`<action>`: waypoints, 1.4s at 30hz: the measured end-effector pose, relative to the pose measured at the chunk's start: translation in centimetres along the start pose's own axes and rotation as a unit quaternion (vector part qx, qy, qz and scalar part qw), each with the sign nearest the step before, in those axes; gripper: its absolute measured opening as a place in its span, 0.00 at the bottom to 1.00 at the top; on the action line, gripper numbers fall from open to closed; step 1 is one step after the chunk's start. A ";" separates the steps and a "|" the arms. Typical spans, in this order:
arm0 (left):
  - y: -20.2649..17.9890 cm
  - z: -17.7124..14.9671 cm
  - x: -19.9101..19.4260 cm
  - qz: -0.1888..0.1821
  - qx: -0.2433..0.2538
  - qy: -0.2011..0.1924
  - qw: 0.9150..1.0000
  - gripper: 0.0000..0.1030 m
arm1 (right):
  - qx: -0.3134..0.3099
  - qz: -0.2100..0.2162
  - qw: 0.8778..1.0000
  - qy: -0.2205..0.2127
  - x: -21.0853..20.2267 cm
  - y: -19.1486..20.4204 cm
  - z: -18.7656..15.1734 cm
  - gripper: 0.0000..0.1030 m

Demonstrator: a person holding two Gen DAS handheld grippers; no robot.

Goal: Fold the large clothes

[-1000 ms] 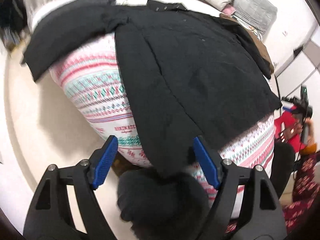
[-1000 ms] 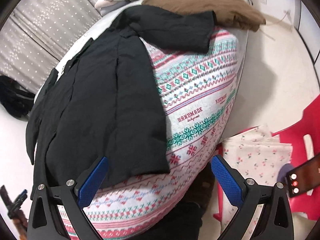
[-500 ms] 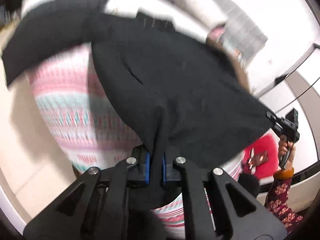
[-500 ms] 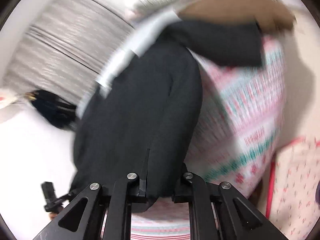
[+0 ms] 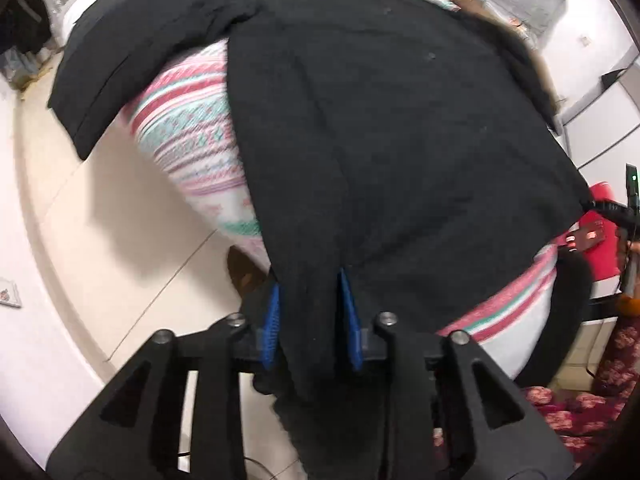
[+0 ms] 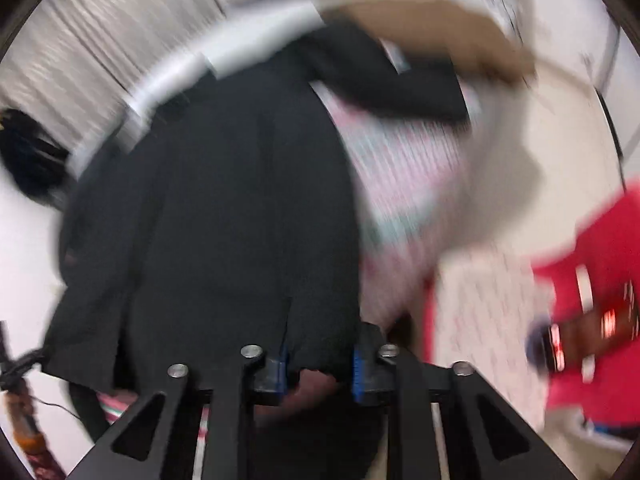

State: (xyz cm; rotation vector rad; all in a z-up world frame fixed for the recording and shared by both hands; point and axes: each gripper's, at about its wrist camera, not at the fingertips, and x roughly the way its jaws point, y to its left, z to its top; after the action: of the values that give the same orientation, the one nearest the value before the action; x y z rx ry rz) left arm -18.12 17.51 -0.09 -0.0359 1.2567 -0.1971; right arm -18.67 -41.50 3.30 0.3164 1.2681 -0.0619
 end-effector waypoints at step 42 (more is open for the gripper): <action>-20.3 25.6 16.6 -0.021 0.118 -0.089 0.989 0.99 | 0.048 -0.162 0.957 -0.236 9.9 -9.6 26.9 0.11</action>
State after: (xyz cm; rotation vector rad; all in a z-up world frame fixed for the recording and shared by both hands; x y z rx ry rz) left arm 8.42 -7.31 -5.02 0.1217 1.0495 -0.3714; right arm 7.18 -56.66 -0.90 0.1584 0.8311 -0.4553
